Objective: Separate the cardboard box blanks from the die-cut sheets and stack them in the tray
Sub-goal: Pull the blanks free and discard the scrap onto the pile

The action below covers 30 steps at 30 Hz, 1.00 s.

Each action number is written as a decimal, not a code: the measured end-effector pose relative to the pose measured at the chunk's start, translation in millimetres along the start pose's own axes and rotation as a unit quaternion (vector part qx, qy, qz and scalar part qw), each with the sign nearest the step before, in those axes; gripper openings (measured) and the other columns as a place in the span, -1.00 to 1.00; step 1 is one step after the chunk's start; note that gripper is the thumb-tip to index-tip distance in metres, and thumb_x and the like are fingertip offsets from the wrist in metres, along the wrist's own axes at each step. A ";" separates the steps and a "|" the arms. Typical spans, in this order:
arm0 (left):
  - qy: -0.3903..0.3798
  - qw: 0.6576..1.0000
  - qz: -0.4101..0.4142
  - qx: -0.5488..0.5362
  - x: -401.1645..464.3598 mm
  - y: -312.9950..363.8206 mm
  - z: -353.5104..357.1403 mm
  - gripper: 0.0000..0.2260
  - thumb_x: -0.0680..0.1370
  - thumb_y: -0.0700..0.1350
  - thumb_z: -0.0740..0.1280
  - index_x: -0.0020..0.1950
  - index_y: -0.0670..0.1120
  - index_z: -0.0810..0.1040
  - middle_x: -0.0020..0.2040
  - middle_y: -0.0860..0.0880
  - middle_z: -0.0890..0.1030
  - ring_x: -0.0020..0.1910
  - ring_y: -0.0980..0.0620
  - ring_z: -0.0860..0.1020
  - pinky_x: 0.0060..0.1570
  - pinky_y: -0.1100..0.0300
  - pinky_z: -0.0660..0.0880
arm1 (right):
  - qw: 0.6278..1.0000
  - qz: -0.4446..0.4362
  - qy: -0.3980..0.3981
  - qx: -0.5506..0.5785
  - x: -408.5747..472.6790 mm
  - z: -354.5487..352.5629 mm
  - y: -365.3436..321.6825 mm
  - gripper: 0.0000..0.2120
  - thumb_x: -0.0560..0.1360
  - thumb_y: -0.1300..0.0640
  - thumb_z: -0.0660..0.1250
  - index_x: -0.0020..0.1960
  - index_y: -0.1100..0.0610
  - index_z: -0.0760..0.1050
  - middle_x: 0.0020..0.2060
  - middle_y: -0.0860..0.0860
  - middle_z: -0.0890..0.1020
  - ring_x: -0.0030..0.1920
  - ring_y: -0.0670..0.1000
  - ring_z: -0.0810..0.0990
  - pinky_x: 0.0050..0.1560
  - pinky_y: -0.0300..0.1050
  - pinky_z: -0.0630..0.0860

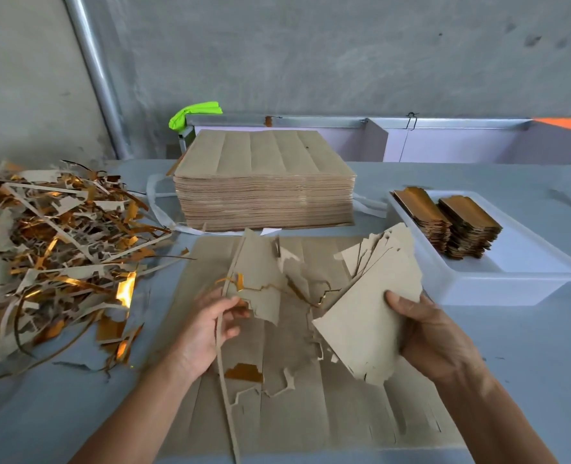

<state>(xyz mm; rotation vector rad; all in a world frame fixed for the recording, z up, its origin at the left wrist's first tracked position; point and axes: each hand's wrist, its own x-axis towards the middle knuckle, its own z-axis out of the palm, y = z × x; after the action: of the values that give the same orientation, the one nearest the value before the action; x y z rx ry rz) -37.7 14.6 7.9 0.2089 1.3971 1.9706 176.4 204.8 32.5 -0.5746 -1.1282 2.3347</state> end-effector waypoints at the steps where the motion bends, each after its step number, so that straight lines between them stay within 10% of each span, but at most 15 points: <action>1: -0.002 0.999 0.010 -0.038 -1.1 1.0 1.8 -0.80 0.55 -0.28 0.20 -0.12 -0.07 0.59 -0.27 -0.03 0.65 -0.38 0.07 0.59 -0.57 0.34 0.35 | 1.000 0.011 -0.012 0.011 -0.4 1.5 1.5 -0.65 0.35 0.26 0.29 0.13 0.16 0.57 0.02 0.10 0.67 -0.03 0.05 0.67 -0.01 0.01 0.62; 3: 0.049 0.997 0.003 -0.055 1.6 0.0 4.8 -0.86 0.57 -0.28 0.20 -0.09 -0.11 0.52 -0.27 -0.04 0.62 -0.47 0.10 0.56 -0.63 0.39 0.27 | 0.999 0.034 -0.033 0.005 -2.3 4.4 5.8 -0.67 0.35 0.26 0.32 0.11 0.19 0.57 -0.02 0.11 0.68 -0.07 0.07 0.68 -0.10 -0.01 0.64; 8: 0.071 0.933 -0.042 0.351 -1.8 4.5 16.9 -0.87 0.50 -0.27 0.28 -0.25 -0.15 0.52 -0.43 -0.03 0.53 -0.59 0.07 0.39 -0.59 0.36 0.17 | 0.996 0.061 -0.059 -0.038 -4.9 6.9 11.7 -0.48 0.03 0.20 0.67 -0.03 0.20 0.67 -0.06 0.17 0.69 -0.10 0.11 0.69 -0.19 -0.05 0.62; 11: 0.059 0.982 -0.065 0.167 -1.5 29.5 22.1 -0.81 0.52 -0.24 0.20 -0.31 -0.16 0.40 -0.51 -0.05 0.49 -0.66 0.08 0.37 -0.66 0.43 0.08 | 0.997 0.053 -0.049 -0.014 -4.7 3.9 8.5 -0.64 0.17 0.23 0.59 -0.04 0.17 0.68 -0.08 0.15 0.69 -0.12 0.10 0.70 -0.20 -0.04 0.62; 16: 0.038 0.997 -0.052 0.044 -12.7 30.2 37.2 -0.84 0.55 -0.23 0.18 -0.22 -0.19 0.46 -0.40 -0.09 0.60 -0.60 0.06 0.44 -0.69 0.40 0.12 | 0.992 0.066 -0.105 -0.038 -6.9 15.9 7.9 -0.37 -0.12 0.16 0.71 -0.06 0.22 0.68 -0.09 0.19 0.69 -0.12 0.13 0.69 -0.17 -0.05 0.62; 23: -0.101 0.981 0.099 0.130 -29.8 10.4 46.3 -0.76 0.50 -0.29 0.28 -0.27 -0.05 0.65 -0.31 0.01 0.63 -0.37 0.12 0.51 -0.47 0.32 0.27 | 0.998 0.039 -0.041 -0.020 -3.7 33.9 -1.4 -0.65 0.25 0.32 0.40 0.04 0.22 0.61 -0.08 0.14 0.69 -0.13 0.10 0.69 -0.16 -0.05 0.64; 30: -0.214 0.931 0.166 0.244 -30.1 16.3 22.7 -0.87 0.47 -0.17 0.27 -0.10 -0.13 0.61 -0.28 0.02 0.61 -0.31 0.20 0.48 -0.33 0.36 0.34 | 0.997 0.028 -0.046 -0.060 -0.5 25.0 -37.2 -0.63 0.20 0.28 0.46 0.02 0.19 0.61 -0.08 0.14 0.69 -0.14 0.11 0.69 -0.23 -0.05 0.63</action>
<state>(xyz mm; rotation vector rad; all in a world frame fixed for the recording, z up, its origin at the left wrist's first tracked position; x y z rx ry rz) -11.4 10.5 39.2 1.0996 1.5939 1.6439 171.8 209.7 76.8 -0.5516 -1.3176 2.3739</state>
